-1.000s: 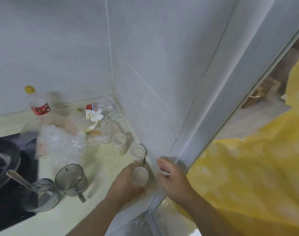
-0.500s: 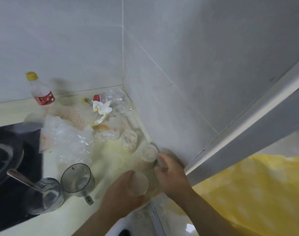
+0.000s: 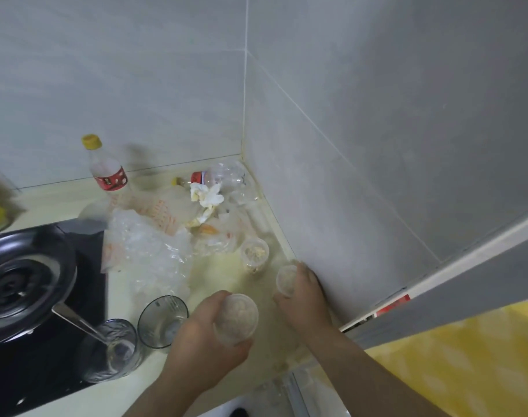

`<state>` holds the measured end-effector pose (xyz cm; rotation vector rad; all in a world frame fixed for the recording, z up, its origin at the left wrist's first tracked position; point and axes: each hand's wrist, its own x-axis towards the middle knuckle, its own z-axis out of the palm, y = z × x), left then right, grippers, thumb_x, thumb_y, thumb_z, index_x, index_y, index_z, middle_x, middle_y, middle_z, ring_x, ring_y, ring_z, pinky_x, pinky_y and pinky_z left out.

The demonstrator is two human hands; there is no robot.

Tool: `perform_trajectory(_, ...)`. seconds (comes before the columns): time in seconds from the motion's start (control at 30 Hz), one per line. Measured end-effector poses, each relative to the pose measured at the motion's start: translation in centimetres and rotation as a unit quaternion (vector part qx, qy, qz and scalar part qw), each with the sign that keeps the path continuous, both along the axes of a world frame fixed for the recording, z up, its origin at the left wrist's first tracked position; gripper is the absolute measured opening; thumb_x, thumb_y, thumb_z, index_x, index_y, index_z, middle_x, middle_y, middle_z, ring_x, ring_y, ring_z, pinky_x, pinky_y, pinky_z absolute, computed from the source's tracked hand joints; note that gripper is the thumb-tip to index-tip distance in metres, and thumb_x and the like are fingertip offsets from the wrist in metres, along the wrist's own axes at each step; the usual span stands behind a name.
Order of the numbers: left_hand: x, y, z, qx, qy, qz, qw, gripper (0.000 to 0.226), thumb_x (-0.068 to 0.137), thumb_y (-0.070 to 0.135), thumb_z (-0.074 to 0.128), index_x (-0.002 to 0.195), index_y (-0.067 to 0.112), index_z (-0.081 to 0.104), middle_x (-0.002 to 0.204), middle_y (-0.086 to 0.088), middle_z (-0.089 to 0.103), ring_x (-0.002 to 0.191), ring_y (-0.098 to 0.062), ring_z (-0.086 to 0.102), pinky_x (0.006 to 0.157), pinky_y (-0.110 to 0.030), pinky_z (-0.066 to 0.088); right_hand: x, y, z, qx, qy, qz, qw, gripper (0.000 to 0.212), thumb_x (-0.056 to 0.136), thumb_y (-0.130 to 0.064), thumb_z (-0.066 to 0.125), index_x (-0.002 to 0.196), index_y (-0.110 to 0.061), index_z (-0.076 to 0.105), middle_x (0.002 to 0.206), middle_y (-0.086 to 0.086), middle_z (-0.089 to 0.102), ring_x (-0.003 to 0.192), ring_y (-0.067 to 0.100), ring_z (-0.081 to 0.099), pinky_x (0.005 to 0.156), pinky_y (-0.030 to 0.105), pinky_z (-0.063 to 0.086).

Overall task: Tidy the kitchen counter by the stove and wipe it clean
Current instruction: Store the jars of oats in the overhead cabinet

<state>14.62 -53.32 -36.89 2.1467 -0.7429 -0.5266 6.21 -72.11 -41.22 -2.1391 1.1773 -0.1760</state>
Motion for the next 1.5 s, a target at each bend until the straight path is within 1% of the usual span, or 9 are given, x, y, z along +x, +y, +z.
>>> perform_trajectory(0.13,0.4,0.2,0.6,-0.033,0.023,0.017,0.999,0.06,0.048,0.048,0.076,0.104,0.037,0.058,0.088,0.014,0.065,0.081,0.002,0.061,0.07,-0.01,0.045,0.5,-0.1,-0.7,-0.003,-0.02,-0.016,1.0,0.059,0.068,-0.02,0.066,0.125,-0.023,0.048,0.117,-0.002,0.059,0.111,0.018,0.058,0.097,0.032,0.049)
perform_trajectory(0.3,0.7,0.5,2.1,-0.071,0.055,0.036,0.995,0.088,0.042,0.054,0.073,0.125,0.049,0.046,0.115,0.022,0.061,0.106,0.002,0.059,0.094,-0.03,0.051,0.3,0.2,0.2,-0.015,-0.073,-0.006,0.997,0.037,0.061,-0.016,0.066,0.092,-0.029,0.049,0.089,-0.012,0.058,0.081,0.013,0.059,0.072,0.03,0.053)
perform_trajectory(0.37,0.9,0.6,3.1,-0.087,0.05,0.044,0.994,0.088,0.042,0.054,0.072,0.122,0.059,0.035,0.105,0.031,0.061,0.098,0.008,0.06,0.089,-0.029,0.052,0.2,0.6,1.1,-0.028,-0.114,0.011,0.993,0.029,0.061,-0.019,0.065,0.086,-0.026,0.05,0.085,-0.01,0.056,0.077,0.013,0.058,0.068,0.036,0.052)
perform_trajectory(0.53,1.5,1.2,5.0,-0.114,0.025,0.101,0.988,0.074,0.056,0.033,0.087,0.103,0.057,0.035,0.095,0.034,0.058,0.087,0.003,0.062,0.063,-0.038,0.056,-0.2,1.9,4.9,0.035,-0.203,0.003,0.979,0.044,0.062,-0.023,0.074,0.102,-0.031,0.058,0.094,-0.013,0.064,0.086,0.005,0.065,0.076,0.035,0.057)
perform_trajectory(0.77,1.0,2.8,8.8,-0.213,-0.009,0.072,0.974,0.054,0.051,0.042,0.073,0.101,0.033,0.055,0.099,0.021,0.065,0.09,-0.002,0.064,0.073,-0.011,0.048,-2.0,3.8,11.2,0.076,-0.277,0.07,0.955,0.057,0.064,-0.014,0.082,0.102,-0.048,0.059,0.103,-0.017,0.071,0.097,0.0,0.067,0.085,0.02,0.053)
perform_trajectory(0.97,-1.2,4.9,13.1,-0.258,-0.041,0.063,0.963,0.053,0.05,0.042,0.065,0.102,0.051,0.056,0.102,0.034,0.063,0.096,0.008,0.06,0.079,-0.002,0.043,-4.3,5.9,15.9,0.101,-0.337,0.08,0.933,0.06,0.068,-0.005,0.084,0.109,-0.04,0.058,0.099,-0.031,0.07,0.097,-0.01,0.064,0.08,0.006,0.046)
perform_trajectory(1.13,-3.3,6.6,16.7,-0.277,-0.054,0.069,0.957,0.053,0.051,0.042,0.069,0.103,0.045,0.062,0.102,0.022,0.069,0.095,0.001,0.065,0.078,-0.011,0.049,-6.5,7.7,19.9,0.114,-0.366,0.118,0.916,0.057,0.071,-0.004,0.081,0.1,-0.045,0.055,0.092,-0.041,0.065,0.092,-0.013,0.064,0.078,0.012,0.05)
perform_trajectory(1.27,-4.7,8.0,20.5,-0.311,-0.085,0.078,0.943,0.044,0.053,0.044,0.068,0.098,0.042,0.066,0.097,0.014,0.073,0.093,-0.006,0.068,0.083,-0.029,0.052,-7.9,8.8,23.9,0.106,-0.403,0.147,0.897,0.049,0.073,0.005,0.078,0.099,-0.034,0.065,0.098,-0.019,0.073,0.092,0.002,0.069,0.078,0.021,0.054)
perform_trajectory(1.5,-6.4,11.0,29.0,-0.362,-0.131,0.046,0.922,0.033,0.062,0.045,0.062,0.094,0.044,0.068,0.097,0.01,0.073,0.084,-0.003,0.068,0.067,-0.02,0.055,-9.4,10.7,31.9,0.103,-0.476,0.228,0.843,0.051,0.063,-0.021,0.078,0.112,-0.026,0.066,0.102,-0.007,0.075,0.094,0.012,0.07,0.08,0.031,0.055)
